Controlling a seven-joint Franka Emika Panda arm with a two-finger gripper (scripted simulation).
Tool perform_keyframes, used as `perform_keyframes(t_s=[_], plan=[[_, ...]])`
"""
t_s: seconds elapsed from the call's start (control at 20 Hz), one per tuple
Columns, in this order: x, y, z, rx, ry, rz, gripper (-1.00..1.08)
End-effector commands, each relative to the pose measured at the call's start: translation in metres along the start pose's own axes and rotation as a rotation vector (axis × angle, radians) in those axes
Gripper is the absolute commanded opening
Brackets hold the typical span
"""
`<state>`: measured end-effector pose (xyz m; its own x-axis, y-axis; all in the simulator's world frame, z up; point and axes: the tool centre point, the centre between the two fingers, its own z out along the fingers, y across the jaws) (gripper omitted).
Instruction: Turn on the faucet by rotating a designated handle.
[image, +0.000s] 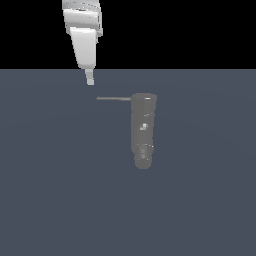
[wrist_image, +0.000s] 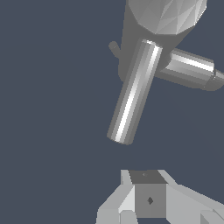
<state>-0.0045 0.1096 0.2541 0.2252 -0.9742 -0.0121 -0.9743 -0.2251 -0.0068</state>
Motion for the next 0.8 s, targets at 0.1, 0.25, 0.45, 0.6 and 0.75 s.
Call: perform_keyframes(t_s=[0.1, 0.25, 0.45, 0.6, 0.75], plan=[[0.014, -0.019, 0.018, -0.001, 0.005, 0.102, -1.0], [0.023, -0.03, 0.028, -0.003, 0.008, 0.163, -1.0], [0.035, -0.041, 0.039, -0.004, 0.012, 0.231, -1.0], [0.042, -0.048, 0.046, -0.004, 0.013, 0.273, -1.0], [0.047, -0.052, 0.051, -0.005, 0.014, 0.302, -1.0]])
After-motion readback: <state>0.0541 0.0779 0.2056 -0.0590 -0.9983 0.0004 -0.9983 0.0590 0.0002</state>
